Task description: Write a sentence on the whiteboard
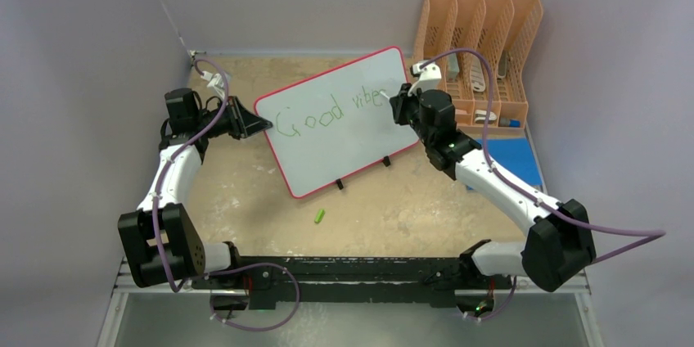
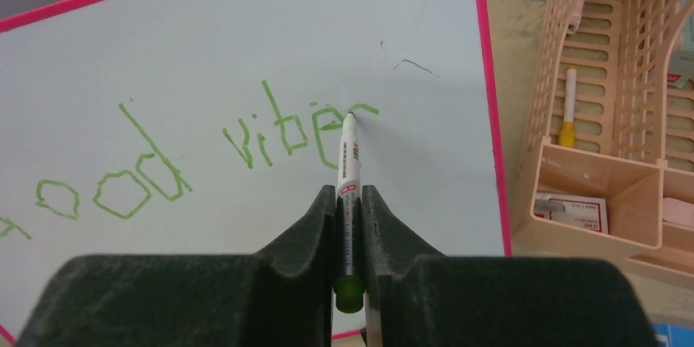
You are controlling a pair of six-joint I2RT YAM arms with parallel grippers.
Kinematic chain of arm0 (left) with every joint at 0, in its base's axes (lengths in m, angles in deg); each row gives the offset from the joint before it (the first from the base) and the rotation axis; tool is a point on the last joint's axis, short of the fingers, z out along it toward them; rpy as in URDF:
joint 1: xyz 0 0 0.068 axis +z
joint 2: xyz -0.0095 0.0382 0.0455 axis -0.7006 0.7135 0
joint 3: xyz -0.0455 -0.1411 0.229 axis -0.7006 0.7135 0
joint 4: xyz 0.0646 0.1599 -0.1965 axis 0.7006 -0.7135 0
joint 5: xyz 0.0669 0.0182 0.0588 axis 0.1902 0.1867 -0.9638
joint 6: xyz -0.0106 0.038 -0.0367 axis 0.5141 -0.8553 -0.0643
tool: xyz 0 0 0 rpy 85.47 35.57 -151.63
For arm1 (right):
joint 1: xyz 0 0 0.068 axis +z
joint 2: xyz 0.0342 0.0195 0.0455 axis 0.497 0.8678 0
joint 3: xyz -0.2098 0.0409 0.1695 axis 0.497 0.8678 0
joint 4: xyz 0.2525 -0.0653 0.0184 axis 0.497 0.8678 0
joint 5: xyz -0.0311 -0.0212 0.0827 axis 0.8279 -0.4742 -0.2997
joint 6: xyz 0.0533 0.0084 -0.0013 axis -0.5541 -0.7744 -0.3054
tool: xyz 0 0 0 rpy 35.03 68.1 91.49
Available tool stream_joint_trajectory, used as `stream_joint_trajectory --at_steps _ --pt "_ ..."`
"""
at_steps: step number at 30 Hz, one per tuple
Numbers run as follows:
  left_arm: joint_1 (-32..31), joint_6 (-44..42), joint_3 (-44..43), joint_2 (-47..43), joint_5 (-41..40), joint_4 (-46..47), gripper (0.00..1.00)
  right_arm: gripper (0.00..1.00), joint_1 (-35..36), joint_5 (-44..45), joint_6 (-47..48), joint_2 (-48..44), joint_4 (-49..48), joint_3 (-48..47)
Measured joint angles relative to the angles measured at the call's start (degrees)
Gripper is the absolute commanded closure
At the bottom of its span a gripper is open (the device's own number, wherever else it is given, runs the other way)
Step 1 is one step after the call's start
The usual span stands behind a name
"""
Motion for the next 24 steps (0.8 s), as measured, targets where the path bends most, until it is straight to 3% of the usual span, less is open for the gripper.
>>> stream_joint_trajectory --at_steps 24 --pt "-0.04 0.0 0.0 0.0 -0.02 0.0 1.0 1.0 0.0 4.15 -1.16 -0.39 2.97 0.2"
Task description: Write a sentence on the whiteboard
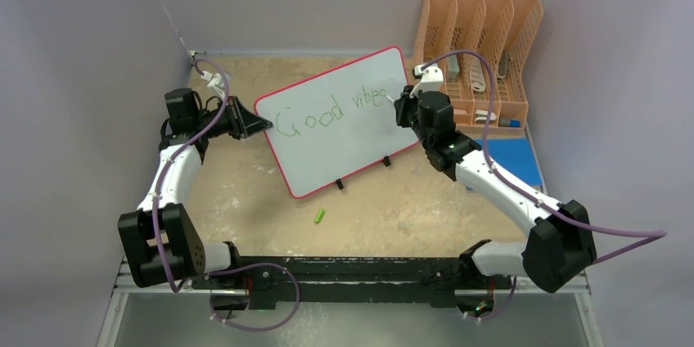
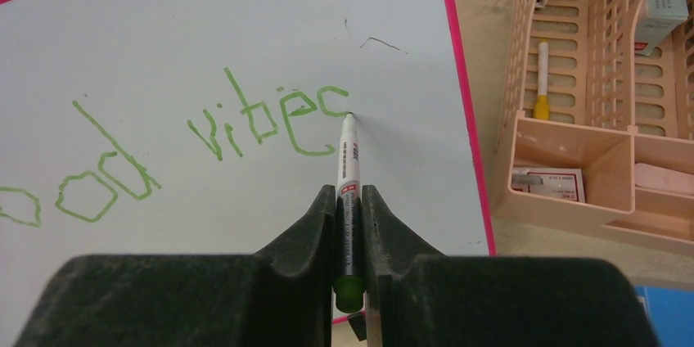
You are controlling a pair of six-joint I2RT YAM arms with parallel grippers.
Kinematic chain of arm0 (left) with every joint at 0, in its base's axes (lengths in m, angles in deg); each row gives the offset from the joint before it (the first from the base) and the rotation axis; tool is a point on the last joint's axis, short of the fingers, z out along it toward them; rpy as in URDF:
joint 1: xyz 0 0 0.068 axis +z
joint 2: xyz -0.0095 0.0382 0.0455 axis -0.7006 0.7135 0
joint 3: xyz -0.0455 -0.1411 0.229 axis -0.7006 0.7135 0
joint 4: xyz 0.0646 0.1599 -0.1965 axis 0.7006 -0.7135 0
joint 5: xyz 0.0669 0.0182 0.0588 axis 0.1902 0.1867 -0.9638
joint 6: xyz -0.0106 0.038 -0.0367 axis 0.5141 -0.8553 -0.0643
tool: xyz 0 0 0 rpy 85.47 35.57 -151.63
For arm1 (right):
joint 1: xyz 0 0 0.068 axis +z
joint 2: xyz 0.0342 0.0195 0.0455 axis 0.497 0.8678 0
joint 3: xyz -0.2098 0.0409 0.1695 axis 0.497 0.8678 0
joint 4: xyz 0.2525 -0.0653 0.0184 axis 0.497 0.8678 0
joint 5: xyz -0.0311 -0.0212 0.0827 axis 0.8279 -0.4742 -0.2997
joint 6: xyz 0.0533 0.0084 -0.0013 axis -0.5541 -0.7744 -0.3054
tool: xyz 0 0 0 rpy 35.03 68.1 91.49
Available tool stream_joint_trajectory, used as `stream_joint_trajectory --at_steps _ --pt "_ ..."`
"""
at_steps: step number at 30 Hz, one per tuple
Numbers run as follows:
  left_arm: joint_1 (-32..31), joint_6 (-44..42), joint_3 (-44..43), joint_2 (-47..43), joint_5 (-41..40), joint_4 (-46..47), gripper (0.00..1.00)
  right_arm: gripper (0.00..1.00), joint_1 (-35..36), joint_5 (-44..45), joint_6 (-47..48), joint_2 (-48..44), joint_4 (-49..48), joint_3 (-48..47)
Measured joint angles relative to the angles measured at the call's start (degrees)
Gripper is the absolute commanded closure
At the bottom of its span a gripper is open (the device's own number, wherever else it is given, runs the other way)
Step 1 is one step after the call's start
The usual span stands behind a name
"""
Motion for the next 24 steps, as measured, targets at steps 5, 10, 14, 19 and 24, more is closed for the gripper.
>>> stream_joint_trajectory --at_steps 5,10,14,19,24 --pt "0.0 0.0 0.0 0.0 0.0 0.0 1.0 1.0 0.0 0.39 -0.13 0.0 0.52 0.0" --pt "0.0 0.0 0.0 0.0 0.0 0.02 1.0 1.0 0.0 0.35 -0.15 0.0 0.76 0.09" --pt "0.0 0.0 0.0 0.0 0.0 0.02 1.0 1.0 0.0 0.15 -0.15 -0.02 0.87 0.11" --pt "0.0 0.0 0.0 0.0 0.0 0.02 1.0 1.0 0.0 -0.24 -0.13 -0.24 0.83 0.28" --pt "0.0 0.0 0.0 0.0 0.02 0.0 1.0 1.0 0.0 -0.94 -0.07 -0.59 0.85 0.79"
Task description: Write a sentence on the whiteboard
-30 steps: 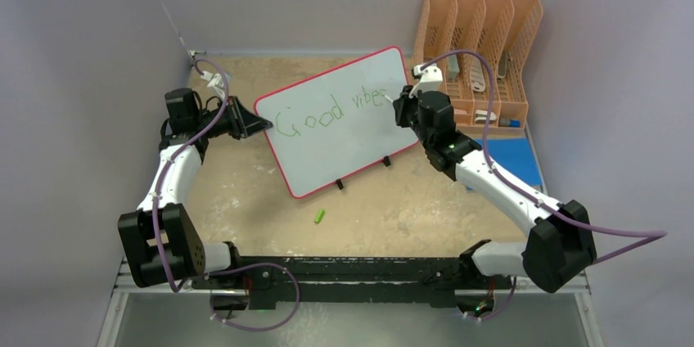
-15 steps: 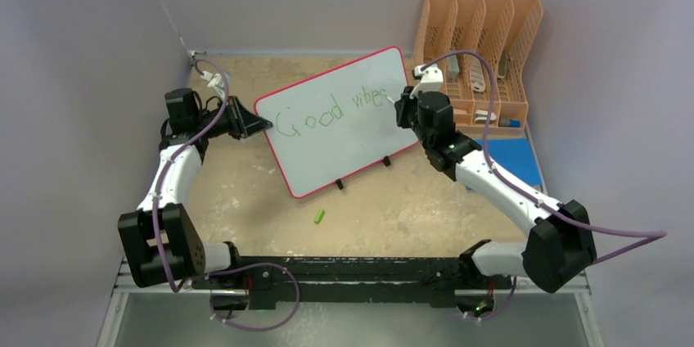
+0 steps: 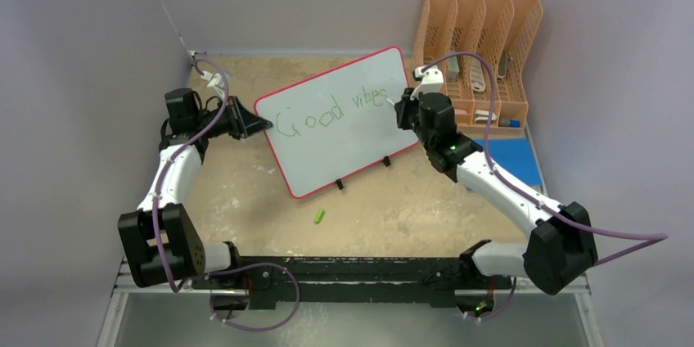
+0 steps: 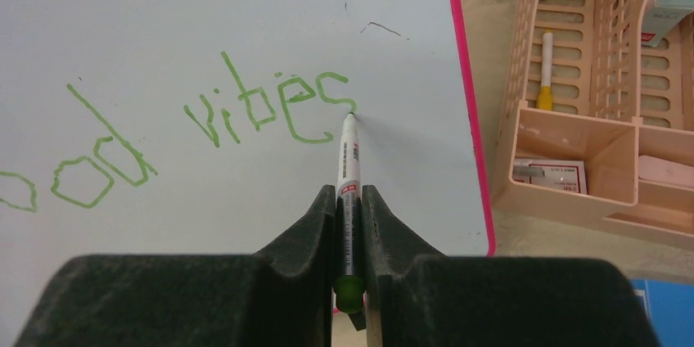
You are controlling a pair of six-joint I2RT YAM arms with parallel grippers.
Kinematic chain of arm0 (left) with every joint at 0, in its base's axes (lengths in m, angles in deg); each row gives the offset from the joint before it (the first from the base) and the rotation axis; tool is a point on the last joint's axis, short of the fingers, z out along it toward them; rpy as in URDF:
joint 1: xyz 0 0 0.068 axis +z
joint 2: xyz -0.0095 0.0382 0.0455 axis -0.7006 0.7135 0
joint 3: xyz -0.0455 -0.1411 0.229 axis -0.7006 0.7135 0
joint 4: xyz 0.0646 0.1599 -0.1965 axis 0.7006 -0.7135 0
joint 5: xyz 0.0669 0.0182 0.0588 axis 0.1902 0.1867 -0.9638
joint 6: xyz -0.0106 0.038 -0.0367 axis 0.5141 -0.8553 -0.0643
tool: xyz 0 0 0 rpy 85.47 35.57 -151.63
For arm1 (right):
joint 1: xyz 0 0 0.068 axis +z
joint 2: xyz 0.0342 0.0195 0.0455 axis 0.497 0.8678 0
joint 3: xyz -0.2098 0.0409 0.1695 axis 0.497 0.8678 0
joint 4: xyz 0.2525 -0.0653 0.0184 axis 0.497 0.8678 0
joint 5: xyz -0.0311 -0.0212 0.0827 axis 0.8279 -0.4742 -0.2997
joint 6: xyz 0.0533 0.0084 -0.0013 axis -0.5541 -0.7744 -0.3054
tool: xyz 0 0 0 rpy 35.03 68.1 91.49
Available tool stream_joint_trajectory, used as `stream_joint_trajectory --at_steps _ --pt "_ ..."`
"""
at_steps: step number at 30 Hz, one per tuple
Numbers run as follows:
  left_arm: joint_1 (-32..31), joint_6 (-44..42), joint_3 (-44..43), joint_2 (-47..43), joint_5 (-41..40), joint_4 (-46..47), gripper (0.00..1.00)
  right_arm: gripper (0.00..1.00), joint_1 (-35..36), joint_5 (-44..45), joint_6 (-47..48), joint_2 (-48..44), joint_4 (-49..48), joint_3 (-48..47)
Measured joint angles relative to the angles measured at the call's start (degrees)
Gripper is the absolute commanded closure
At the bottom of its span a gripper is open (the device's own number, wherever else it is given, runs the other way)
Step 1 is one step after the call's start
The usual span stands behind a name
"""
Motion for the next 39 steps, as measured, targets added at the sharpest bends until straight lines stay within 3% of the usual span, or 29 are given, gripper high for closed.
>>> stream_joint_trajectory --at_steps 24,39 --pt "0.0 0.0 0.0 0.0 0.0 0.0 1.0 1.0 0.0 -3.1 0.85 -0.87 -0.02 0.09" --pt "0.0 0.02 0.0 0.0 -0.02 0.0 1.0 1.0 0.48 -4.98 0.81 -10.78 -1.31 3.19"
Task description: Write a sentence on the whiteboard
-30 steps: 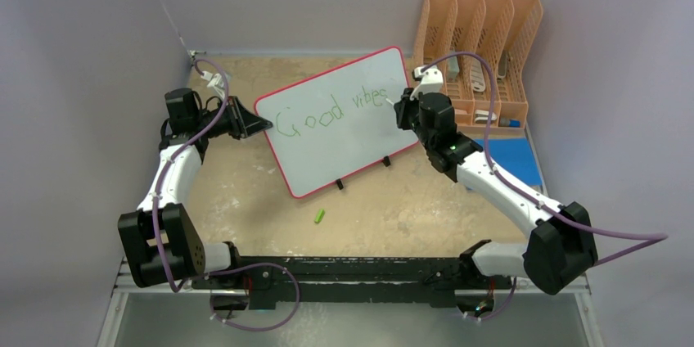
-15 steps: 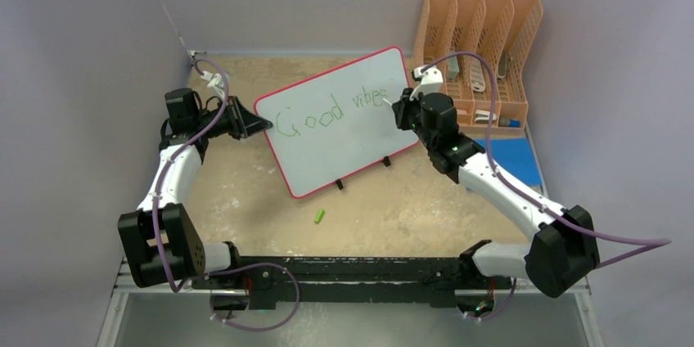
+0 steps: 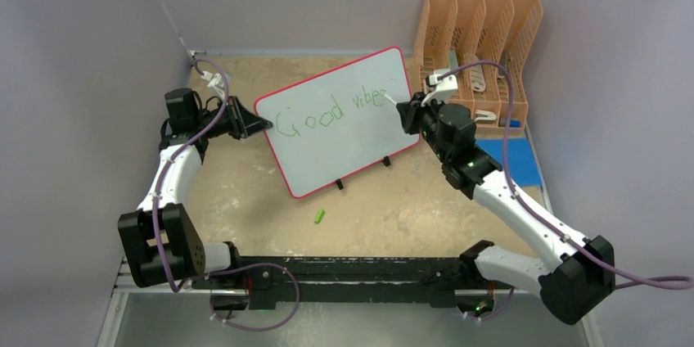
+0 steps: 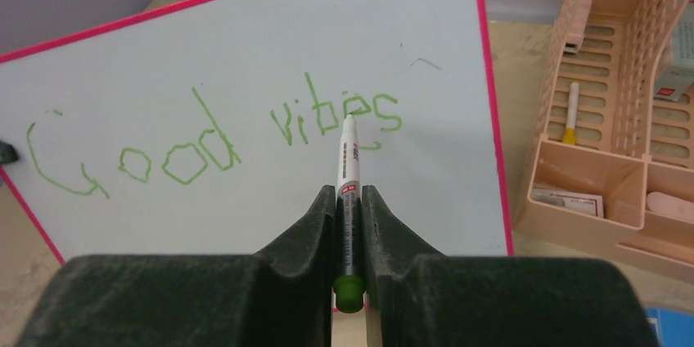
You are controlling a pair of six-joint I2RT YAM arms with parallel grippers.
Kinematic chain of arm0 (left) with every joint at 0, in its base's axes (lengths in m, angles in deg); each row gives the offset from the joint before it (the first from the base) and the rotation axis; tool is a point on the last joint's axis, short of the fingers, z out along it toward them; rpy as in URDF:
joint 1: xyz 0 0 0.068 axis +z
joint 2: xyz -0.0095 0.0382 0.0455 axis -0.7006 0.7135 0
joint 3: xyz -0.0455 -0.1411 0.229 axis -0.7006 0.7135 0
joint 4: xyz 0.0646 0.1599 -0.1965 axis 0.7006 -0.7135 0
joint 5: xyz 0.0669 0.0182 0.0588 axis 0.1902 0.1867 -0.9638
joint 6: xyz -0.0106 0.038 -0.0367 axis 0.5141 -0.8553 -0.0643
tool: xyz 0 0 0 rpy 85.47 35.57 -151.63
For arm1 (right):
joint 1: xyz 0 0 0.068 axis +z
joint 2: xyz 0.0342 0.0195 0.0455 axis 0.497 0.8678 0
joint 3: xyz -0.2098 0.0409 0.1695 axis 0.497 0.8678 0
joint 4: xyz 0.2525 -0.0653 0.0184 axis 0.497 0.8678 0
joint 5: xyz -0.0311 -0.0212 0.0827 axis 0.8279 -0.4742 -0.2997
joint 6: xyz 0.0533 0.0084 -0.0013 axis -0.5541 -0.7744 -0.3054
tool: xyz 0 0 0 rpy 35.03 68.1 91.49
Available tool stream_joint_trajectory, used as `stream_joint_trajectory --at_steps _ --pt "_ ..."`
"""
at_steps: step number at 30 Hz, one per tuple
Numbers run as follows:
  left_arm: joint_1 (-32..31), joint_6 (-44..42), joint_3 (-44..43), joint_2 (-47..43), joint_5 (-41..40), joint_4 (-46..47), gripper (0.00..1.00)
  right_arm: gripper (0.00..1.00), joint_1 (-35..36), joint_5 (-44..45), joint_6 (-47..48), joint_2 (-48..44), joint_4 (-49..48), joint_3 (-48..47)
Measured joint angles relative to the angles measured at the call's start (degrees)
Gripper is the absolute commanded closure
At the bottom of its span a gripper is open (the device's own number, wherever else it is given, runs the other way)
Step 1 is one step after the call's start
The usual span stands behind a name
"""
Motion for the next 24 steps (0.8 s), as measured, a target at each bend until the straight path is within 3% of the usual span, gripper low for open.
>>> stream_joint_trajectory --at_steps 24 --pt "-0.07 0.04 0.0 -0.26 -0.13 0.02 1.0 1.0 25.83 11.04 -3.43 -0.24 0.42 3.65"
